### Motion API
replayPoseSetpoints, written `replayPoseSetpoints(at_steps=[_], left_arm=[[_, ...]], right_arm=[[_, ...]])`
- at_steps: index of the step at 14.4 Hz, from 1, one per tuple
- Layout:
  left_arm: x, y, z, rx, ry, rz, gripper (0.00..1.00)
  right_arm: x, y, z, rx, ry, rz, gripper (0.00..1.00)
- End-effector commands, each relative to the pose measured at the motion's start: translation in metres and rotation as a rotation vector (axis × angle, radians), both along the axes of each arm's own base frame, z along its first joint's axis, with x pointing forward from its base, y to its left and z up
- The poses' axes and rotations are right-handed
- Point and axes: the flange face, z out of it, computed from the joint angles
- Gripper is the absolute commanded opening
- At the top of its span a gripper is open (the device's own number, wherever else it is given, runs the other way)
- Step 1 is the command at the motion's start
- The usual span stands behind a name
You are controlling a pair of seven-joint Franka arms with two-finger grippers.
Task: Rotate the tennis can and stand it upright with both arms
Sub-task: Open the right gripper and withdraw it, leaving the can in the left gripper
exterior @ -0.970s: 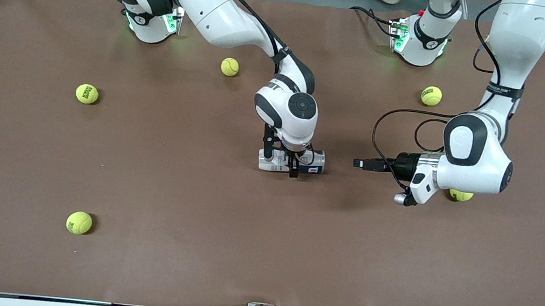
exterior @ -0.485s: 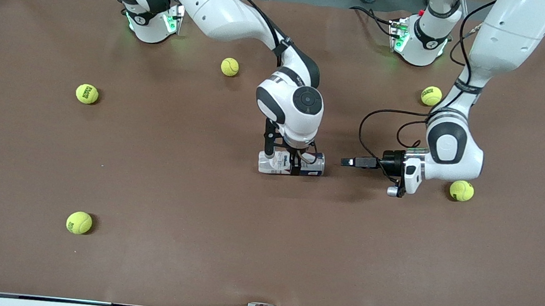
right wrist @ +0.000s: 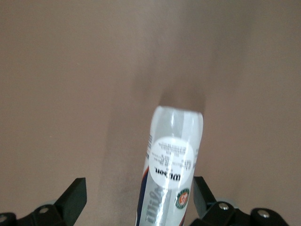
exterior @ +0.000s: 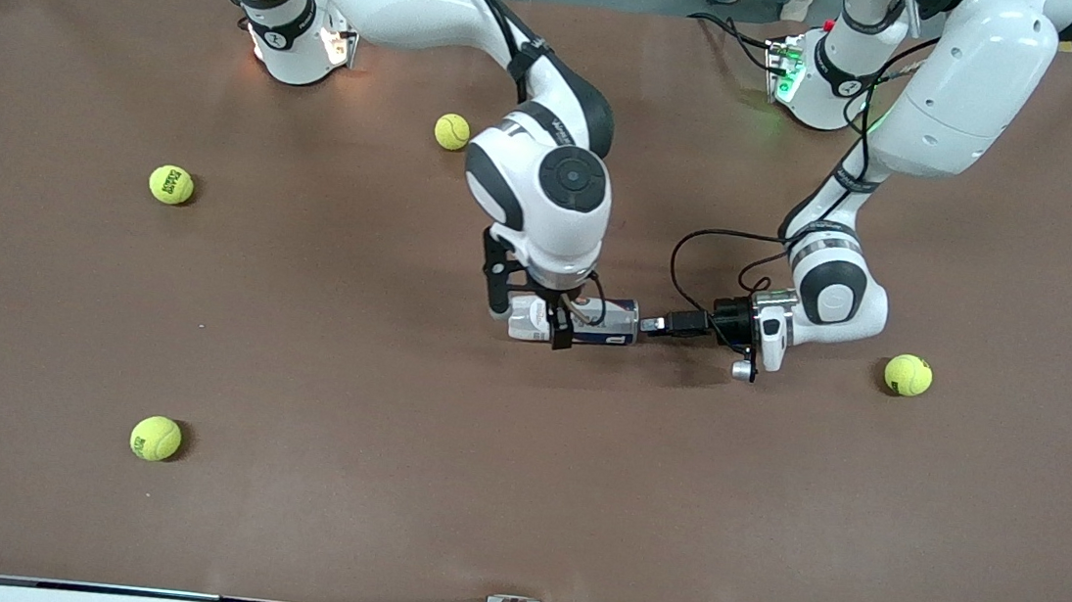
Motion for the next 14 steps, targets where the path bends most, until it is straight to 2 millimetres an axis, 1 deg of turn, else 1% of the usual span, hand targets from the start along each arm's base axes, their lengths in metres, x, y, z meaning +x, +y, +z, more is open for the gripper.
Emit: replayPoseSetpoints(at_steps=[1, 2, 3, 4, 6, 7, 8, 9, 10, 11, 12, 14], left_arm=[[0.000, -0.015, 0.000, -0.034, -0.038, 0.054, 1.00], [-0.001, -0.019, 0.000, -0.039, -0.037, 0.051, 1.00], [-0.002, -0.020, -0.001, -0.040, -0.035, 0.048, 0.99], [-0.002, -0.021, -0.002, -0.040, -0.039, 0.045, 0.93], [-0.004, -0.023, -0.006, -0.041, -0.047, 0.041, 0.69], [-0.005, -0.027, -0.005, -0.047, -0.053, 0.037, 0.52], [-0.004, -0.027, -0.005, -0.054, -0.061, 0.053, 0.32], [-0.003, -0.027, -0.005, -0.054, -0.077, 0.062, 0.21], [-0.003, -0.026, -0.005, -0.051, -0.105, 0.057, 0.11], [-0.003, -0.026, -0.005, -0.053, -0.118, 0.054, 0.04], [-0.003, -0.026, -0.005, -0.055, -0.121, 0.054, 0.00], [-0.003, -0.027, -0.005, -0.057, -0.122, 0.051, 0.00]], right_arm=[[0.018, -0.047, 0.031, -0.016, 0.058, 0.145, 1.00], [0.028, -0.068, 0.041, -0.022, 0.071, 0.202, 1.00], [0.039, -0.092, 0.047, -0.024, 0.080, 0.263, 1.00], [0.044, -0.112, 0.055, -0.023, 0.087, 0.329, 1.00], [0.062, -0.170, 0.070, 0.002, 0.110, 0.453, 1.00], [0.068, -0.198, 0.075, 0.023, 0.120, 0.517, 1.00], [0.077, -0.229, 0.081, 0.031, 0.122, 0.580, 1.00], [0.084, -0.257, 0.085, 0.034, 0.125, 0.646, 1.00], [0.090, -0.291, 0.090, 0.039, 0.134, 0.714, 1.00], [0.094, -0.320, 0.093, 0.046, 0.153, 0.776, 1.00], [0.098, -0.349, 0.098, 0.052, 0.170, 0.848, 1.00], [0.106, -0.411, 0.108, 0.067, 0.176, 0.987, 1.00]])
